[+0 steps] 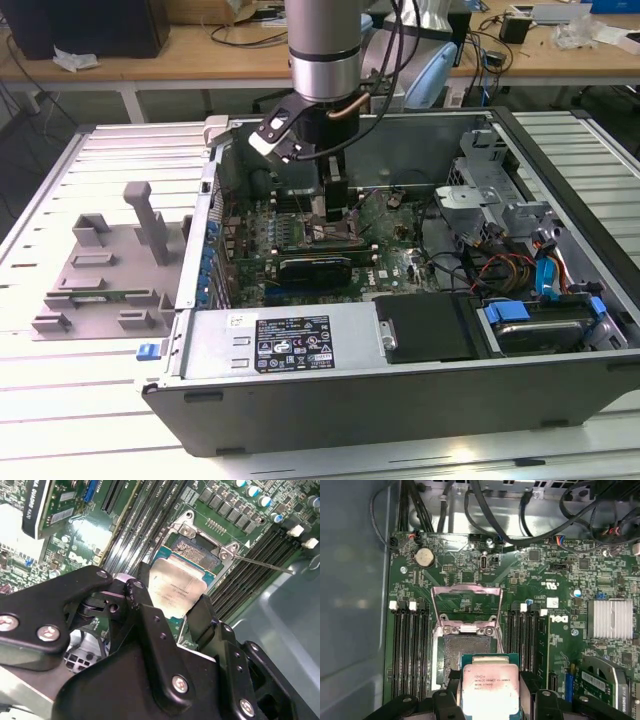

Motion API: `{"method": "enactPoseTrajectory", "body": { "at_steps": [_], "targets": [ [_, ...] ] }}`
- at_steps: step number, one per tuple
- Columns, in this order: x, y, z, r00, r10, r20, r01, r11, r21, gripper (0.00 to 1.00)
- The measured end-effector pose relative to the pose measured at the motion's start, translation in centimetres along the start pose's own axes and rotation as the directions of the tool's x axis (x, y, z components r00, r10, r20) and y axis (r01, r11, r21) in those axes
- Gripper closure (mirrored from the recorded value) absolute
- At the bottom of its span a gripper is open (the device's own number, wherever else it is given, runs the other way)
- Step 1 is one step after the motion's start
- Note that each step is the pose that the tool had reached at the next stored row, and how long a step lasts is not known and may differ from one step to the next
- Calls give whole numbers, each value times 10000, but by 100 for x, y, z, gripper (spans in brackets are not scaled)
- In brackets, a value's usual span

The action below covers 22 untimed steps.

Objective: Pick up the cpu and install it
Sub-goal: 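Place the cpu into insertion slot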

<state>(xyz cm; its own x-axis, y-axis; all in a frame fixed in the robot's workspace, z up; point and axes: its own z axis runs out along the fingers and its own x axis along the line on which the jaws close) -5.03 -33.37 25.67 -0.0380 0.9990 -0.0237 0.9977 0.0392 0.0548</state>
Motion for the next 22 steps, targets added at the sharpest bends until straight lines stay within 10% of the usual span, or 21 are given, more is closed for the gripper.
{"method": "enactPoseTrajectory", "body": {
  "at_steps": [14,18,22],
  "targets": [
    [80,47,229,9998,-178,-16,178,9997,167,46],
    [163,51,461,9998,-181,-25,181,9994,305,46],
    [167,48,527,9998,-173,-25,174,9994,307,46]
  ]
}}
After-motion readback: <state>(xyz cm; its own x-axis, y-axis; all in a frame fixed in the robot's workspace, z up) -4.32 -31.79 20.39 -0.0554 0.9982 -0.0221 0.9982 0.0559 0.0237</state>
